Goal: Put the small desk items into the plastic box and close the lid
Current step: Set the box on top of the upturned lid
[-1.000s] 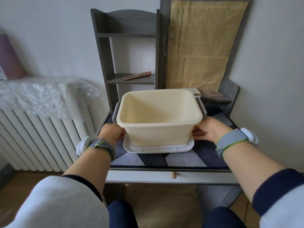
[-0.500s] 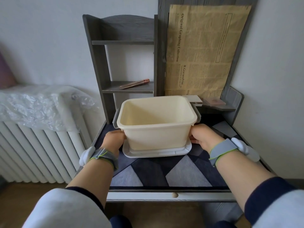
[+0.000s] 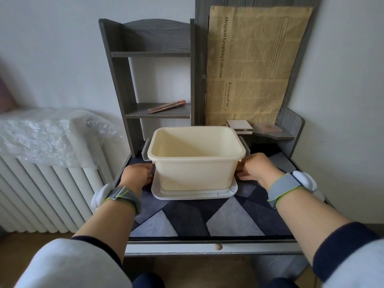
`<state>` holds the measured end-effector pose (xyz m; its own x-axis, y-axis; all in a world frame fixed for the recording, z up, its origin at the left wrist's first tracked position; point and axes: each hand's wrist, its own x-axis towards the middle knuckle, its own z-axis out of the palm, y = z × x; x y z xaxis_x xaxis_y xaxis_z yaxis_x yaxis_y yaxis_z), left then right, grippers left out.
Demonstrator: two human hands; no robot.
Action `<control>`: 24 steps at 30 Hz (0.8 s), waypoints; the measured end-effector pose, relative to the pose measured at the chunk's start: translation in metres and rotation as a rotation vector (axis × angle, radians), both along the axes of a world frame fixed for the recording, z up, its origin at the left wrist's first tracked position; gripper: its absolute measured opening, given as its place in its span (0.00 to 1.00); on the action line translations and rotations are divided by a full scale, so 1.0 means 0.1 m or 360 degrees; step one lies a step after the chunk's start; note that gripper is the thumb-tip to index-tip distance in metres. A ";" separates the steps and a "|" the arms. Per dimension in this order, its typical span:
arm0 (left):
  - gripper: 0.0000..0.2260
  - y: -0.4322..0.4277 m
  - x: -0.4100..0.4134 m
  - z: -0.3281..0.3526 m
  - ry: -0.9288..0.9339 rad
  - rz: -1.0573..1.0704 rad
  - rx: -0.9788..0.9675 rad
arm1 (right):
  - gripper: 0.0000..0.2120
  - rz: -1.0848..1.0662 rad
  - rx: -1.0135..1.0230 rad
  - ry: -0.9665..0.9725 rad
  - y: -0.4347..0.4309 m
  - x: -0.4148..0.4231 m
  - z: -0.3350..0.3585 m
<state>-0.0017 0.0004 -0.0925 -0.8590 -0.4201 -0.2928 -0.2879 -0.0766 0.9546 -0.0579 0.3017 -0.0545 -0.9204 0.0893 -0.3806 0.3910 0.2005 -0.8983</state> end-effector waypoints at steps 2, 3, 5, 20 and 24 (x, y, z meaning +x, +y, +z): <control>0.14 -0.06 0.01 0.09 0.0020 0.0081 0.0083 | 0.13 -0.0194 -0.0150 -0.0002 0.06 -0.06 0.08; 0.13 -0.09 0.01 0.13 0.0055 0.0189 0.0062 | 0.13 -0.0308 -0.0218 0.0046 0.10 -0.08 0.13; 0.11 -0.11 0.01 0.23 0.0177 0.0381 0.0041 | 0.13 -0.0413 -0.0298 0.0210 0.14 -0.10 0.20; 0.12 0.28 0.12 0.64 0.0411 0.0193 -0.0464 | 0.27 0.0092 0.0079 0.0544 -0.05 0.17 0.39; 0.11 0.24 0.13 0.66 0.0373 0.0188 -0.0547 | 0.21 0.0097 0.0111 0.0563 -0.05 0.22 0.44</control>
